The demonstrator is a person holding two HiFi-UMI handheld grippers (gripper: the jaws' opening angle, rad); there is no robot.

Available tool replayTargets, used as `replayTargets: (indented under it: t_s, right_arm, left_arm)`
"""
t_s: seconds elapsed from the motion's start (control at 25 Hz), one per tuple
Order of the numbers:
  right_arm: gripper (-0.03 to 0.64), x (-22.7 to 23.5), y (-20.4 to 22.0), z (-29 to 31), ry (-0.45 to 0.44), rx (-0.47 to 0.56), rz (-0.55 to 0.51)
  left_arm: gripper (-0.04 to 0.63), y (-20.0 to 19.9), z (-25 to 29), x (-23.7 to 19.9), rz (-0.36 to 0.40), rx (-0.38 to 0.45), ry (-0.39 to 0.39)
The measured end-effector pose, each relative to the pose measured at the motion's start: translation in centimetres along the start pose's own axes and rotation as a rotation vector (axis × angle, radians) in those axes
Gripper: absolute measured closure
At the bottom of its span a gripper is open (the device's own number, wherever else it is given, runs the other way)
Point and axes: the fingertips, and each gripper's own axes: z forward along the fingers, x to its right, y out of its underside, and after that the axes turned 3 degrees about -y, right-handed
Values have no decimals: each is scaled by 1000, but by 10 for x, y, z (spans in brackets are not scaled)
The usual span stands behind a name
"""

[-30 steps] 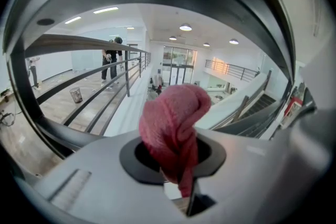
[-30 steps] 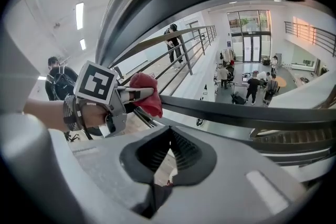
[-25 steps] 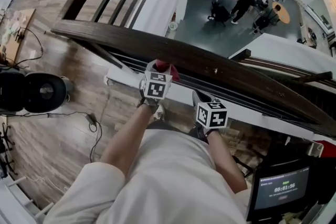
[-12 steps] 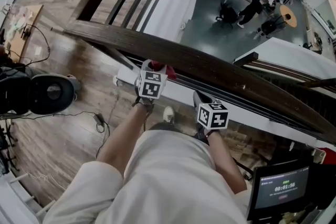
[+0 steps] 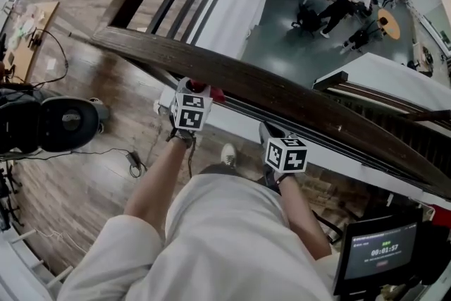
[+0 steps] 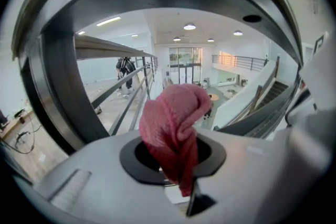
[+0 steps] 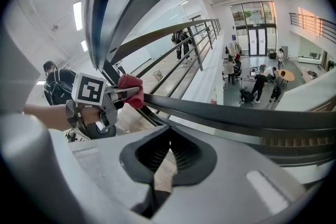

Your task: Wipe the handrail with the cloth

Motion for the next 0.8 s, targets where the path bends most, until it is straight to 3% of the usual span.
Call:
replayTargets:
  t_s: [0.2,0.36,0.6,0.8]
  right_arm:
    - [614,-9,-3,7,-15,-10,-5]
    - [614,-16,-2,11,-28,-15,3]
    - [614,-27,1,11,-44,-30,20]
    - [614,-36,-2,10,-49,-45,20]
  left_arm:
    - [512,4,-5,-30,4,-21,-58]
    - [512,13,-16,-43,-80,-46,-98]
    - [514,40,-39,-58,-295,-78,-179]
    - [514,92,-61,-75,-336,-160,-221]
